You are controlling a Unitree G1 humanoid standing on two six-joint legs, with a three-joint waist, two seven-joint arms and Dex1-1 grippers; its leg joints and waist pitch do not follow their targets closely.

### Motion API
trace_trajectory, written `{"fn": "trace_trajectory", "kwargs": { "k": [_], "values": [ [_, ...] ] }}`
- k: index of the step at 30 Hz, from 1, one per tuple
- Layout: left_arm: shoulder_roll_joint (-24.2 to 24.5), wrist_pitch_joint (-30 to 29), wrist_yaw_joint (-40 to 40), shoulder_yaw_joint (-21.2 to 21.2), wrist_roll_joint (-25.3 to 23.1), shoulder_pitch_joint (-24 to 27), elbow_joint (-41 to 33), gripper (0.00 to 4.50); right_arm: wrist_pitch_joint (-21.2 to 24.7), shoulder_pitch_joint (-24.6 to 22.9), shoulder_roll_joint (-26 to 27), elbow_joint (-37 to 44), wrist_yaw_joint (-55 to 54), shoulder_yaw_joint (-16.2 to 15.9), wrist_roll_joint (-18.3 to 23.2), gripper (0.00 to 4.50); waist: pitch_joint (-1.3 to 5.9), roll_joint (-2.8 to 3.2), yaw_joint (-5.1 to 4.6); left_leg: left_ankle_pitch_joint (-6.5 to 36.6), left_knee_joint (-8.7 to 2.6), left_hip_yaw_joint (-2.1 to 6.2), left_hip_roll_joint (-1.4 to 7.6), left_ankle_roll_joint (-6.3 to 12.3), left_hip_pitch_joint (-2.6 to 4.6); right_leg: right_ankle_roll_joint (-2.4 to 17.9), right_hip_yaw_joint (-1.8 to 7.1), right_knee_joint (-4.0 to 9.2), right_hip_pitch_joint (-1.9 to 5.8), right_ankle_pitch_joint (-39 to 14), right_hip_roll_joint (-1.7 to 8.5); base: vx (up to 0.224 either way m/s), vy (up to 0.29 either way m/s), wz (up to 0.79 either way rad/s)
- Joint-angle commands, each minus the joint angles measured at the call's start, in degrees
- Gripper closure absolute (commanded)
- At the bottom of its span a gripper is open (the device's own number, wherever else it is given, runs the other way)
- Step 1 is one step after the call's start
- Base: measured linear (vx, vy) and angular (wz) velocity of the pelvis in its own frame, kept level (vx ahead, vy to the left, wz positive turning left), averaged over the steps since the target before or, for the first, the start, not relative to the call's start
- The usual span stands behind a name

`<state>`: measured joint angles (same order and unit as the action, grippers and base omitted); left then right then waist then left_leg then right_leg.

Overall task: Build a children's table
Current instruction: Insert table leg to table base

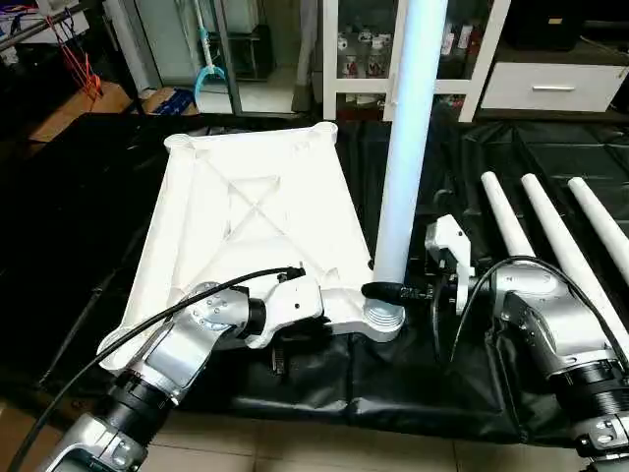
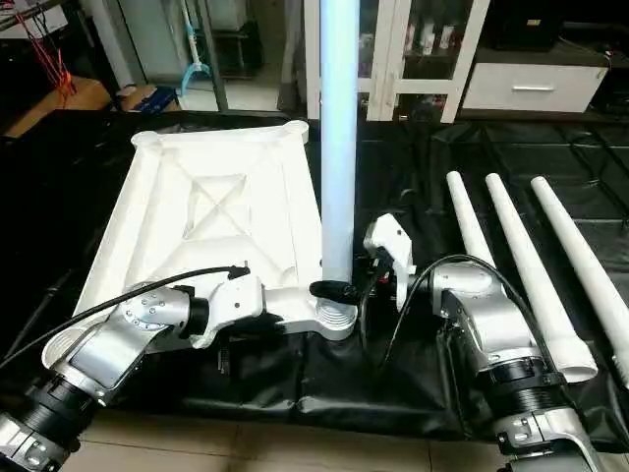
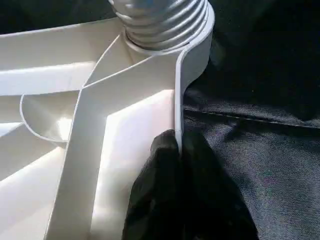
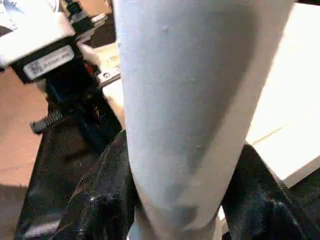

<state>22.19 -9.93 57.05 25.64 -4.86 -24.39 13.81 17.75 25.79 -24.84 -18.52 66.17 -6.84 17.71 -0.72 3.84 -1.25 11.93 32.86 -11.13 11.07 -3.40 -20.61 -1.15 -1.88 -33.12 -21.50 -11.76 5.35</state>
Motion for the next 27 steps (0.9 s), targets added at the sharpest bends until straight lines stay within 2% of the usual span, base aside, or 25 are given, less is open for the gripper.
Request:
{"fn": "trace_trajectory", "kwargs": {
  "k": [1, 4, 5, 8, 10, 13, 18, 19, 21, 27],
  "values": [
    [-0.44, -0.91, -0.84, 1.84, -1.74, 0.64, 1.25, 4.50, 2.35, 1.67, 2.45, -0.35, -2.54, 3.02, 4.40, 2.64, 2.17, -0.66, 0.31, 7.74, -3.57, 0.75, 2.01, 4.86, 0.23, 16.65, 0.99, 2.81, 1.89, -1.77, 2.01, 0.000, 0.000, 0.00],
    [-0.42, -0.88, -0.79, 1.86, -1.74, 0.63, 1.27, 4.50, 3.64, 3.14, 2.95, -1.30, -3.75, 5.31, 6.03, 2.64, 2.54, -0.54, 0.21, 6.18, -3.27, 0.80, 1.94, 5.08, 0.19, 17.07, 1.02, 2.41, 1.93, 0.46, 1.96, 0.000, 0.000, 0.00],
    [-0.42, -0.88, -0.78, 1.85, -1.74, 0.63, 1.26, 4.50, 3.99, 3.35, 2.96, -1.47, -3.85, 5.70, 6.40, 2.64, 2.60, -0.51, 0.32, 4.32, -3.10, 0.81, 1.94, 5.61, 0.14, 17.16, 0.97, 2.19, 1.92, 2.86, 1.93, 0.000, 0.000, 0.00],
    [-0.36, -0.89, -0.74, 1.74, -1.77, 0.72, 1.17, 4.50, 5.13, 4.08, 3.31, -2.25, -4.84, 7.63, 7.46, 2.64, 2.70, -0.53, 0.65, 3.36, -2.76, 0.59, 1.92, 6.58, 0.40, 17.67, 0.99, 1.95, 1.67, 5.34, 1.84, 0.000, 0.000, 0.00],
    [-0.36, -0.91, -0.75, 1.70, -1.80, 0.75, 1.16, 4.50, 5.32, 3.91, 3.41, -2.01, -4.80, 7.66, 7.10, 2.64, 2.74, -0.45, 0.90, 1.86, -2.58, 0.58, 1.89, 7.07, 0.34, 17.81, 0.94, 1.75, 1.73, 7.06, 1.82, 0.000, 0.000, 0.00],
    [-0.35, -0.92, -0.77, 1.69, -1.82, 0.74, 1.21, 4.50, 5.15, 2.94, 3.12, -0.86, -3.71, 6.16, 6.00, 2.64, 2.77, -0.63, 1.41, 0.86, -2.36, 0.48, 1.82, 7.66, 0.25, 17.80, 0.96, 1.61, 1.85, 8.00, 1.91, 0.000, 0.000, 0.00],
    [-0.46, -0.94, -0.82, 1.63, -1.93, 0.60, 1.43, 4.50, 4.87, 3.03, 2.72, -0.18, -3.49, 5.23, 5.73, 2.64, 2.66, -0.68, 1.50, 2.65, -2.46, 0.47, 1.90, 7.03, 0.29, 17.56, 0.96, 1.76, 1.82, 4.58, 1.94, 0.000, 0.000, 0.00],
    [-0.49, -0.93, -0.80, 1.58, -1.97, 0.57, 1.51, 4.50, 2.89, 3.30, 1.67, -0.21, -2.82, 3.43, 3.58, 2.64, 2.70, -0.52, 1.53, 2.86, -2.43, 0.52, 1.93, 6.73, 0.33, 17.53, 0.93, 1.74, 1.77, 4.24, 1.97, 0.000, 0.000, 0.00],
    [-0.42, -0.89, -0.76, 1.63, -1.93, 0.52, 1.56, 4.50, 0.11, 3.69, 0.27, -0.72, -1.72, 0.86, 0.14, 2.64, 2.64, -0.67, 1.44, 2.95, -2.35, 0.45, 1.82, 6.30, 0.28, 17.44, 0.93, 1.79, 1.83, 4.24, 1.89, 0.000, 0.000, 0.00],
    [-0.53, -0.71, -0.86, 1.61, -1.94, 0.34, 1.93, 4.50, -2.07, 3.39, -0.81, -1.21, -0.18, -2.08, -2.93, 2.64, 2.64, -0.74, 1.40, 3.51, -2.26, 0.46, 1.84, 6.91, 0.24, 17.70, 1.00, 1.70, 1.85, 4.47, 1.90, 0.000, 0.000, 0.00]
  ]
}}
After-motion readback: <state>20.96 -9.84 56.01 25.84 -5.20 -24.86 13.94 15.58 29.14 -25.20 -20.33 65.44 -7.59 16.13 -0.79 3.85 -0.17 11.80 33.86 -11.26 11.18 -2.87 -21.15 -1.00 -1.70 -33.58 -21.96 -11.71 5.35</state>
